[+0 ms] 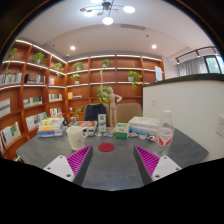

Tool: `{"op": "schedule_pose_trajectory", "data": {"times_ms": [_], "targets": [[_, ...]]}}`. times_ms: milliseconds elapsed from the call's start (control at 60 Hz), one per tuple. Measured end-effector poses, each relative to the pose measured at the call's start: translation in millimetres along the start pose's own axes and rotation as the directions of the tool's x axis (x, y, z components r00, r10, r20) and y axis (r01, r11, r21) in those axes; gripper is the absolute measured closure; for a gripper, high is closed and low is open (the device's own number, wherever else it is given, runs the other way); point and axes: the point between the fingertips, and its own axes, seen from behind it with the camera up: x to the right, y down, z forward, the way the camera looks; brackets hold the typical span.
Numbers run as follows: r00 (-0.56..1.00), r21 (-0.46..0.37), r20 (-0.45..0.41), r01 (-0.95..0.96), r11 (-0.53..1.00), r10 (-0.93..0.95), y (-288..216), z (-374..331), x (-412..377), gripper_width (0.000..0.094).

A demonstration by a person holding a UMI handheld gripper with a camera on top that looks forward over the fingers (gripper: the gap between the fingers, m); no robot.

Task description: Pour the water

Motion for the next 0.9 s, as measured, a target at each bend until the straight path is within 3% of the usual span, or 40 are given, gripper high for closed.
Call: {"op": "schedule_pose_trajectory", "data": {"times_ms": [117,333,450,633,700,733,750,800,900], "targets": [[0.997,-0.024,-0.069,-0.030,0.999,0.029,-11.0,4.3,45.4,0.0067],[0.973,0.010,-0.221,-0.064,0.998,0.065,8.4,16.0,115.3,0.0079],[0.975,0.034,-0.219,-0.031,0.999,0.038,-11.7,55.8,147.9,0.0078],[0.979,0.044,-0.204,0.030,0.999,-0.021,0.9,97.8,156.9,0.0078],[0.981,0.047,-0.190,0.042,0.998,-0.032,-10.3,112.4,176.1,0.0168],[0.981,0.059,-0.190,0.043,0.997,-0.031,0.7,112.0,169.3,0.0374],[0.981,0.064,-0.192,0.047,0.997,-0.034,0.0,114.3,172.4,0.0414],[0.981,0.078,-0.192,0.053,0.996,-0.037,-0.8,120.4,180.9,0.0423],[0.984,0.077,-0.161,0.087,0.993,-0.073,-12.7,133.6,201.7,0.0532]]}}
